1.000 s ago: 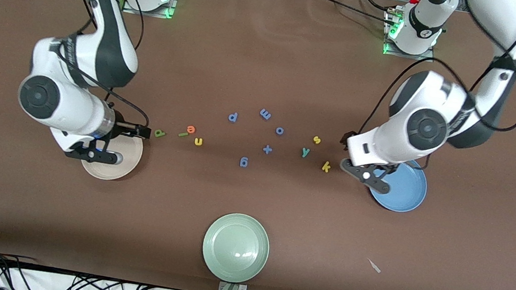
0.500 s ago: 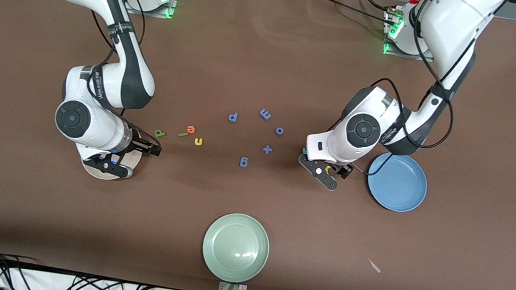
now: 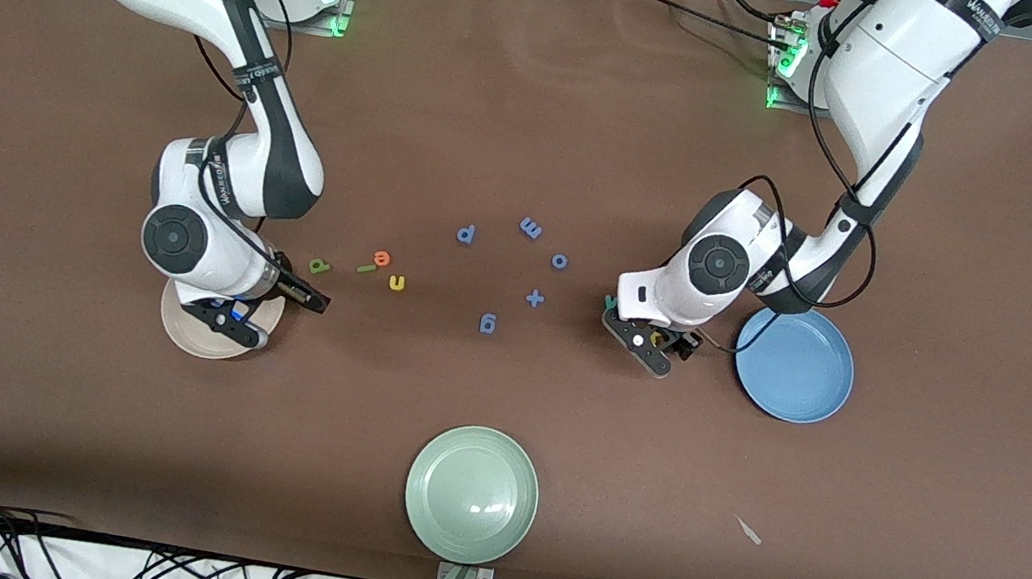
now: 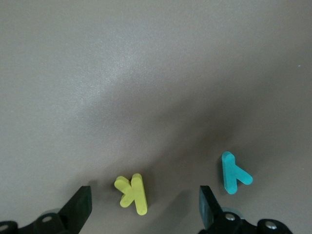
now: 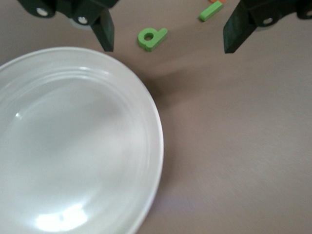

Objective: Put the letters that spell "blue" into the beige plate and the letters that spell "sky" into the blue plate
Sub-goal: 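Grasp green p with the right gripper while the left gripper carries yellow k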

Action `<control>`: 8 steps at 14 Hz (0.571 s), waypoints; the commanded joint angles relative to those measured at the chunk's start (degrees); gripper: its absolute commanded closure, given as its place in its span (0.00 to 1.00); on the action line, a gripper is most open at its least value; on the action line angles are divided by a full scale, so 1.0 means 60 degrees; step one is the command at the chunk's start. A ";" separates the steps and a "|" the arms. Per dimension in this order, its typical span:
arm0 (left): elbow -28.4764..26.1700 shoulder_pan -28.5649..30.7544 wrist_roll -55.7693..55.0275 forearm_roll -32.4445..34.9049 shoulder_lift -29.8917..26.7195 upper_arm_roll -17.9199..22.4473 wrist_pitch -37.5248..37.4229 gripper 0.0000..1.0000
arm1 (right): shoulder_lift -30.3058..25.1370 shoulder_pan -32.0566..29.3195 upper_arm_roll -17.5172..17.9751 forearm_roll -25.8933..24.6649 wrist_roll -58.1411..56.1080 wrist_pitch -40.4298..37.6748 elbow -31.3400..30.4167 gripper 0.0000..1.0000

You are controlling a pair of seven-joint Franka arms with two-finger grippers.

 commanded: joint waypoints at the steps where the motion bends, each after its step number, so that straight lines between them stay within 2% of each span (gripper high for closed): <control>1: -0.0008 0.0096 0.0084 0.0548 0.0035 -0.0047 0.0127 0.51 | -0.0190 0.0030 0.0232 0.0174 0.0865 0.0730 -0.0752 0.01; 2: -0.0023 0.0110 0.0069 0.0636 0.0035 -0.0047 0.0127 0.65 | -0.0191 0.0030 0.0306 0.0174 0.1013 0.1022 -0.0971 0.01; 6: -0.0023 0.0111 0.0040 0.0637 -0.0008 -0.0033 0.0010 0.99 | -0.0220 0.0030 0.0306 0.0174 0.1190 0.1245 -0.1412 0.01; 8: 0.0093 0.0140 -0.0004 0.0637 -0.0285 -0.0018 -0.0397 1.00 | -0.0337 0.0030 0.0306 0.0174 0.1264 0.1289 -0.1632 0.01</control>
